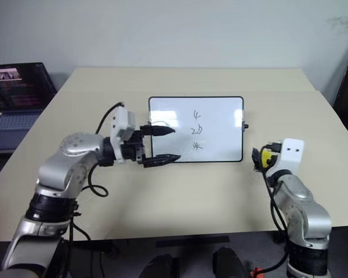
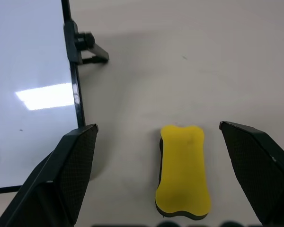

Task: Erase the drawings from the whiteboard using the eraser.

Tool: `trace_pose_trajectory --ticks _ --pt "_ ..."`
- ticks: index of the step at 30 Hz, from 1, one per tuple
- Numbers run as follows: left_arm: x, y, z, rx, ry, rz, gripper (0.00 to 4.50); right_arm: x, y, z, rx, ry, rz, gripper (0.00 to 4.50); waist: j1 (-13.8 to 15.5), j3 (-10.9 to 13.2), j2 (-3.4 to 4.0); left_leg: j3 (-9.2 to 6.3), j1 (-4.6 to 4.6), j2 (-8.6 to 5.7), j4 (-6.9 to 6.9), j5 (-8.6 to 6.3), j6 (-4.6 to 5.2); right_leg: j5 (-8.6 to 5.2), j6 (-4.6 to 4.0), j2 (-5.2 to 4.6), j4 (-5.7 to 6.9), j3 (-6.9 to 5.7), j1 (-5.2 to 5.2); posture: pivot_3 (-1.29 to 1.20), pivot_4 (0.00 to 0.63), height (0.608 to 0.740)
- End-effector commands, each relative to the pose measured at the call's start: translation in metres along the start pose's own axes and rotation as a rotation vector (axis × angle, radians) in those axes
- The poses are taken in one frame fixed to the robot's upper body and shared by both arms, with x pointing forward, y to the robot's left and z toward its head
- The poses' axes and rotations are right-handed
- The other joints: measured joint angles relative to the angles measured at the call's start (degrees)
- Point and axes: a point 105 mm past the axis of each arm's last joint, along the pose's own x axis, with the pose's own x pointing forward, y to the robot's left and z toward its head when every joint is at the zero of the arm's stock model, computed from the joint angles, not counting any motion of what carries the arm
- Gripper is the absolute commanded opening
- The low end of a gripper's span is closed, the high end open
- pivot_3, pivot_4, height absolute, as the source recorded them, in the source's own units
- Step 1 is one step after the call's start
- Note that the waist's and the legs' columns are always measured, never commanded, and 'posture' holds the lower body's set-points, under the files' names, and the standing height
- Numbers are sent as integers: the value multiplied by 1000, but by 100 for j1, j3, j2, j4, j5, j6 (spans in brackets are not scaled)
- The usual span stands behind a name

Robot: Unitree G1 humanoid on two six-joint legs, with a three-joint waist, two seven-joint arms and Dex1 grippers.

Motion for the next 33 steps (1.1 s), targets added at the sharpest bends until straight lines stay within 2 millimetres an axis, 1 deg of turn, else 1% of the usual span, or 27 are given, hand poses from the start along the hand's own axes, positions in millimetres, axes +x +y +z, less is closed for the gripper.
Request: trace_pose_trajectory --ticks 1,6,9,14,19,22,28,29,30,33 --pt "-1 -10 12 66 1 -99 4500 4 -7 7 10 -52 -45 4460 1 0 0 0 -2 0 0 -1 1 0 0 0 -2 0 -1 0 150 740" --pt "0 -12 16 76 5 -140 4500 13 -4 -2 7 -40 -43 4460 1 1 1 -2 -6 0 0 -2 4 0 0 -1 -2 -1 -5 0 150 740" --pt "1 -12 19 84 7 -146 4500 20 -4 -4 13 -44 -52 4460 -5 1 1 -1 -5 0 2 -2 4 0 0 -1 1 0 -5 0 150 740" --pt "0 -4 18 84 9 -101 4500 25 -7 -5 7 -50 -58 4460 -3 1 1 -2 -5 1 1 -2 4 0 0 -1 1 -1 -5 0 150 740" --pt "-3 -2 16 82 20 -81 4500 30 -12 -10 0 -31 -66 4460 -4 1 2 -1 -4 0 2 -2 4 0 0 -1 2 1 -5 0 150 740" --pt "-3 -2 14 81 24 -76 4500 33 -15 -13 0 -24 -78 3881 -4 1 2 -1 -4 1 2 -2 4 0 0 -1 3 0 -5 0 150 740" --pt "-4 -3 12 76 25 -69 4500 35 -18 -16 3 -18 -91 1741 -5 1 2 -1 -4 1 2 -2 4 0 0 -1 4 1 -5 0 150 740" --pt "-4 -4 12 74 25 -67 4500 35 -18 -16 6 -18 -91 1488 -5 1 2 -1 -4 1 2 -2 4 0 0 -1 4 1 -5 0 150 740" --pt "-4 -4 11 71 24 -64 4500 35 -17 -16 12 -22 -92 1421 -5 1 2 -1 -4 1 2 -2 4 0 0 -1 4 1 -5 0 150 740" --pt "-4 -4 9 65 24 -56 4500 34 -16 -14 35 -29 -88 1421 -5 1 2 -1 -4 1 3 -2 4 0 0 -2 4 1 -5 0 150 740"
